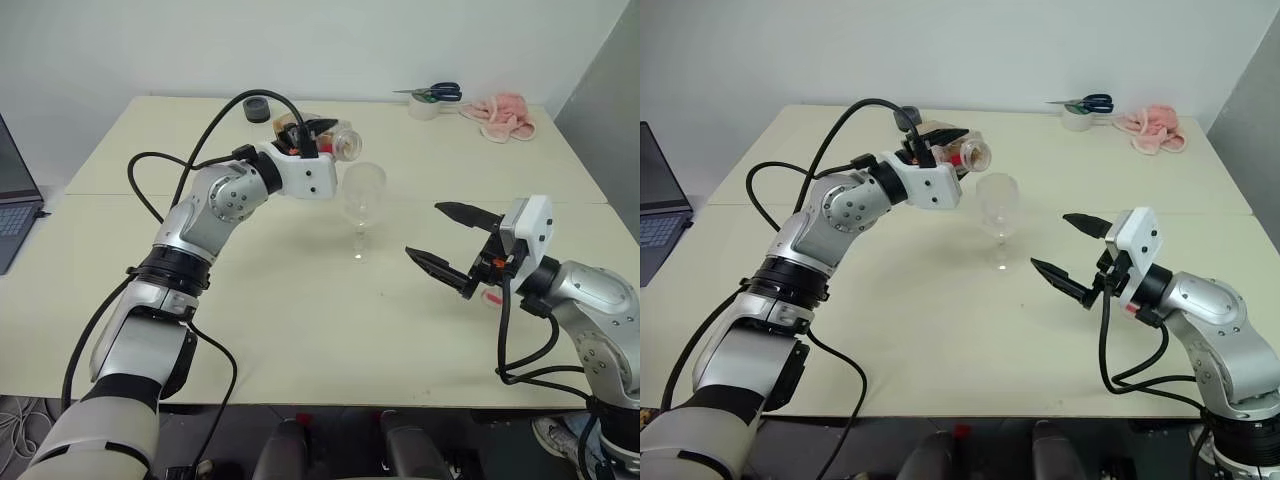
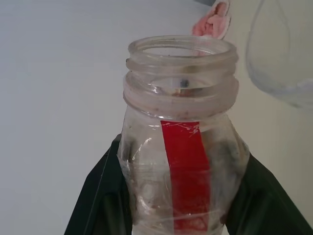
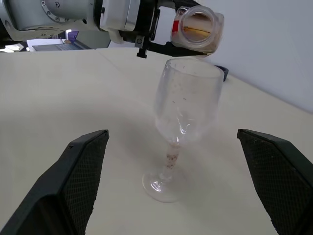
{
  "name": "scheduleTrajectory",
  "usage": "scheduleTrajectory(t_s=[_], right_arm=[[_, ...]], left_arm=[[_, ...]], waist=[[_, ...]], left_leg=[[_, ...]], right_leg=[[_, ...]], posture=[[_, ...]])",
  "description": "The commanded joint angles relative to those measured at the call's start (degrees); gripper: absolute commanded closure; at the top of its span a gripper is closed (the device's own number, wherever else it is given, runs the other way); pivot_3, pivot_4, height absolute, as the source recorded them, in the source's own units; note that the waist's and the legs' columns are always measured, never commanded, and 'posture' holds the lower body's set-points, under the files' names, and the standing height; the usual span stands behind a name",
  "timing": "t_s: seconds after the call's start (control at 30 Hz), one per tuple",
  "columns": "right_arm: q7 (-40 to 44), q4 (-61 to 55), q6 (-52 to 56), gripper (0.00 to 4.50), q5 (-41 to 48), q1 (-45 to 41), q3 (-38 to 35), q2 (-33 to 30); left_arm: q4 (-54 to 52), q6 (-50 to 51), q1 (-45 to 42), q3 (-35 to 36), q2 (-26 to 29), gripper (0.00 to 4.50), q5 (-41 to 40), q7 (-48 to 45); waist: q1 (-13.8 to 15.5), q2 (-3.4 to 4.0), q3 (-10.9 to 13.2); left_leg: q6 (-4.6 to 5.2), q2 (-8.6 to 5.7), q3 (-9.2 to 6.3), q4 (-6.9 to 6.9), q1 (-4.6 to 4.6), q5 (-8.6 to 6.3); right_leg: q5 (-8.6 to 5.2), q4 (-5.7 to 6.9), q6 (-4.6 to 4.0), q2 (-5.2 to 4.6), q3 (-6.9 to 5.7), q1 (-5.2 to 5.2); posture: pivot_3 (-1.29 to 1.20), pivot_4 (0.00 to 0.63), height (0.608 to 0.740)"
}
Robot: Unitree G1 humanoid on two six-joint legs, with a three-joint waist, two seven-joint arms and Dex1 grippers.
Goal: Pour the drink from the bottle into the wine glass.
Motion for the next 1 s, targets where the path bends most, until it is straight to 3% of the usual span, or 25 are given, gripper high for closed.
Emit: scheduleTrajectory(t_s=[0.03,1.0], right_arm=[[-0.5,-1.0,-0.7,0.00,0.2,-1.2,-0.1,-0.2],[-1.8,-0.6,-0.5,0.00,-0.4,-3.2,1.5,0.2]], left_arm=[[-0.4,-2.0,-2.8,0.2,0.1,2.68,0.7,1.8],[6.3,-9.3,-8.3,-2.9,3.7,2.68,10.7,10.3]], waist=[[0.0,0.00,0.0],[-0.1,0.00,0.0]], left_leg=[[0.00,-0.01,0.00,0.00,0.00,0.00],[0.02,-0.04,-0.01,0.04,0.00,0.01]], right_leg=[[0.00,0.00,0.00,0.00,0.00,0.00],[0.00,0.09,0.00,-0.01,-0.01,0.00]], posture=[[0.00,0.150,0.740],[0.00,0.150,0.740]])
